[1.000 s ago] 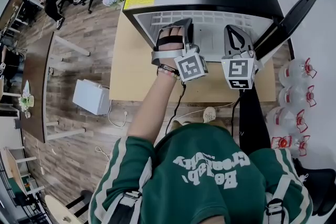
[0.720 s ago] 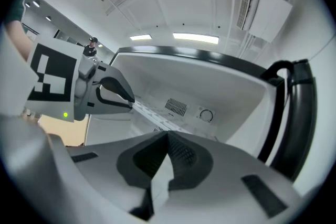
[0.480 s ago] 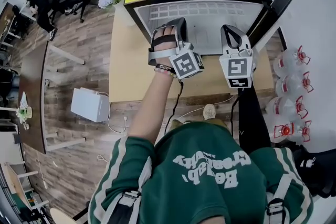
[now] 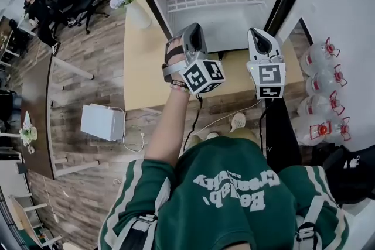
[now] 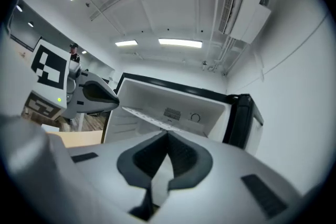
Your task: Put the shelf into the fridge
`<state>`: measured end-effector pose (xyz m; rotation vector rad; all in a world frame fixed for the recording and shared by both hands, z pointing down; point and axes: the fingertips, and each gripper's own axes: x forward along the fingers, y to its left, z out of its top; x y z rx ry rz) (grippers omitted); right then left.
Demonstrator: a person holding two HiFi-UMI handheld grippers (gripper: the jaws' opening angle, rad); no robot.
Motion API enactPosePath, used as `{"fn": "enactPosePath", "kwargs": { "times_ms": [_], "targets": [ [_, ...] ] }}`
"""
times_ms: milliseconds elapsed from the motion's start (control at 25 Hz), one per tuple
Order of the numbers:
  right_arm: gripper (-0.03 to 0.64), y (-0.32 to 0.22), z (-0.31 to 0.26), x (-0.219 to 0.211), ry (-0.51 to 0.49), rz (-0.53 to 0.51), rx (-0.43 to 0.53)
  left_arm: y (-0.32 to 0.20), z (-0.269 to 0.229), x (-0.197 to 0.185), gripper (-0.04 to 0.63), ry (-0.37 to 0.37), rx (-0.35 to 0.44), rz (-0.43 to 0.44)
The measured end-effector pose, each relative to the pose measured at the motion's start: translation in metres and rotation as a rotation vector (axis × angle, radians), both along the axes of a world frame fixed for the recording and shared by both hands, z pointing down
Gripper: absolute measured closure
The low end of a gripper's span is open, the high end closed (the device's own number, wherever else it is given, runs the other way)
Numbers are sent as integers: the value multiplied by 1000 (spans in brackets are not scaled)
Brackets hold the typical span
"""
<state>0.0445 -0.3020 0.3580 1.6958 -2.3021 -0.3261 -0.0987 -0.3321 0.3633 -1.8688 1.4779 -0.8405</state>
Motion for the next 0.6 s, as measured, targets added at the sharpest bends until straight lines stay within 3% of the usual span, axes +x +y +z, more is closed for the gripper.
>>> {"fn": "enactPosePath", "kwargs": {
  "times_ms": [240,400,600],
  "targets": [
    [614,36,-3,7,-90,-6,-6,45,-17,-8,594,225,2,-8],
    [614,53,-3,13,-116,-27,0,68,-24,-7,595,313,24,-28],
    [614,74,-5,21,-139,-68,-1,96,-29,-2,595,520,-2,-22]
  ]
}}
